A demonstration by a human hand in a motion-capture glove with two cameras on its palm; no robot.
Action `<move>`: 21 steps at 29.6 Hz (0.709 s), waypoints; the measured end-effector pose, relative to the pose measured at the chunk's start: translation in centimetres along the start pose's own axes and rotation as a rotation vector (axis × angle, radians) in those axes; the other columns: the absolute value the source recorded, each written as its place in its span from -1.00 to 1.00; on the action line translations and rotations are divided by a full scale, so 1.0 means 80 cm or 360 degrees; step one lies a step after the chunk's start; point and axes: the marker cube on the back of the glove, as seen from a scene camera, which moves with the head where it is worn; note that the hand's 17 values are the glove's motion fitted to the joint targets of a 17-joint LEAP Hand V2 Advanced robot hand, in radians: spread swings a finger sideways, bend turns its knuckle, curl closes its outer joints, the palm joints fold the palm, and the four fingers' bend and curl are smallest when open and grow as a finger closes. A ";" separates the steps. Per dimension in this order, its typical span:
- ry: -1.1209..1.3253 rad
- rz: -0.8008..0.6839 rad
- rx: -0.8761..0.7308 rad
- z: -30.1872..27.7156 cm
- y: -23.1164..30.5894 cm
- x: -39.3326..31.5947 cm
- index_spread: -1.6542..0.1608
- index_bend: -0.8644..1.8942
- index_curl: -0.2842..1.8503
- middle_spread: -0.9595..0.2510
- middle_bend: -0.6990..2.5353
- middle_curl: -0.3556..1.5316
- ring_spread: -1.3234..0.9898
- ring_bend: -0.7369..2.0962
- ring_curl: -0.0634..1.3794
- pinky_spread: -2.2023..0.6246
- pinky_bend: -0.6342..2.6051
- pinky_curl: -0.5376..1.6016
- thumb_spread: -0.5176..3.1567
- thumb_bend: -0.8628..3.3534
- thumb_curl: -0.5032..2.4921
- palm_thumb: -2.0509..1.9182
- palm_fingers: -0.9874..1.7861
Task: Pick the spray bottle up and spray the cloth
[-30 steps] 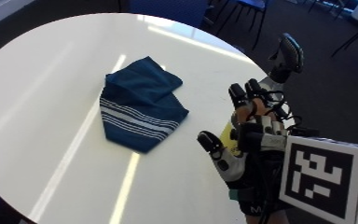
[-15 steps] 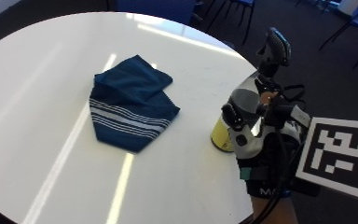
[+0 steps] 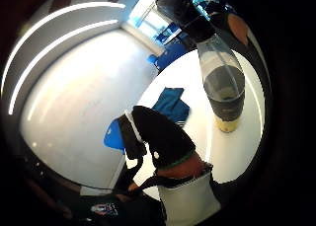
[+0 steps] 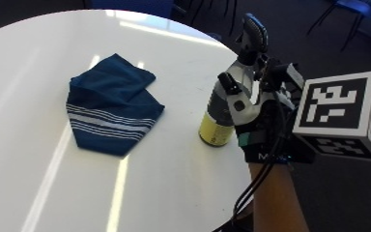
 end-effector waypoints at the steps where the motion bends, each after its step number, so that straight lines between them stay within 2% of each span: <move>1: -0.0018 0.0013 -0.0014 0.001 -0.005 0.000 0.44 -0.29 -0.44 0.46 -0.45 -0.26 0.10 -0.23 -0.43 0.67 -0.49 -0.21 -0.11 -0.60 -0.49 0.17 0.22; 10: -0.0270 0.0160 -0.0099 0.016 -0.043 0.013 0.45 -0.31 -0.47 0.47 -0.44 -0.25 0.10 -0.20 -0.42 0.66 -0.48 -0.19 -0.11 -0.58 -0.47 0.24 0.23; 21: -0.0694 0.0340 -0.0382 0.033 -0.059 0.030 0.46 -0.31 -0.51 0.47 -0.41 -0.22 0.08 -0.16 -0.39 0.64 -0.48 -0.18 -0.15 -0.59 -0.45 0.31 0.25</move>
